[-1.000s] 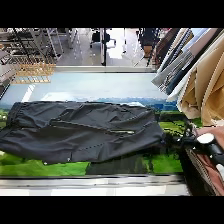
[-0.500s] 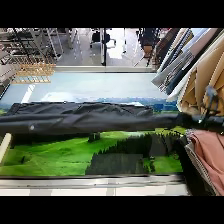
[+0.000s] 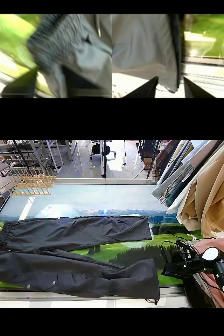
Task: Fold the clothes and pants, and hang the long-sleeved shirts on hangers.
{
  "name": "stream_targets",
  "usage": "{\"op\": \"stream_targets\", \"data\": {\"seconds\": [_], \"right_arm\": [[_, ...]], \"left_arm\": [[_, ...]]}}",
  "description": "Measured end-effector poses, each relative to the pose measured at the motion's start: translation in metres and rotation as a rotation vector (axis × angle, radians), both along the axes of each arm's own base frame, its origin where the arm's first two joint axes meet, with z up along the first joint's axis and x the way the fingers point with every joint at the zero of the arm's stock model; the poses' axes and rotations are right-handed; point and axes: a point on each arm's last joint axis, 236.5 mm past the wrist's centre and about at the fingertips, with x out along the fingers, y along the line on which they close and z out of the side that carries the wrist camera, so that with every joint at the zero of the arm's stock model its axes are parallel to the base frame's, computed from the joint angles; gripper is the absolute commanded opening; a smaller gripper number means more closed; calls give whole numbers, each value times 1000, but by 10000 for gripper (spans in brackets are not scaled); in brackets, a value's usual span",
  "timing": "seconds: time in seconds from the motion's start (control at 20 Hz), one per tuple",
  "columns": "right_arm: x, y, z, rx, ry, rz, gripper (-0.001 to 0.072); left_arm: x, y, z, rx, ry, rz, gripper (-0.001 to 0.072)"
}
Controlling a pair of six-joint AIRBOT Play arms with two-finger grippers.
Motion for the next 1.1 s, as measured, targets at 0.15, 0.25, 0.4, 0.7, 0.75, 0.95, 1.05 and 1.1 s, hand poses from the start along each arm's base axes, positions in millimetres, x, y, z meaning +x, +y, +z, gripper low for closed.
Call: {"op": "stream_targets", "data": {"seconds": [0.15, 0.25, 0.4, 0.7, 0.75, 0.95, 1.05, 1.1], "right_arm": [[-6, 1, -6, 2, 25, -5, 466], [-9, 0, -8, -5, 31, 0, 469], [15, -7, -13, -35, -56, -40, 518], [70, 8, -43, 69, -135, -119, 430], [73, 14, -52, 90, -128, -103, 140], [107, 21, -67, 82, -199, -66, 18], [138, 6, -62, 3, -279, -101, 22], [152, -3, -58, -33, -312, -123, 105]], "left_arm": [[-8, -9, -14, -25, 24, -27, 460], [-10, -12, -18, -33, 30, -36, 460], [-12, -14, -22, -49, 39, -17, 459], [-11, -15, -23, -91, 53, 77, 459], [-11, -16, -23, -96, 55, 88, 459], [-12, -16, -23, -110, 60, 115, 459], [-12, -16, -23, -112, 61, 122, 459], [-13, -16, -23, -113, 62, 127, 459]]}}
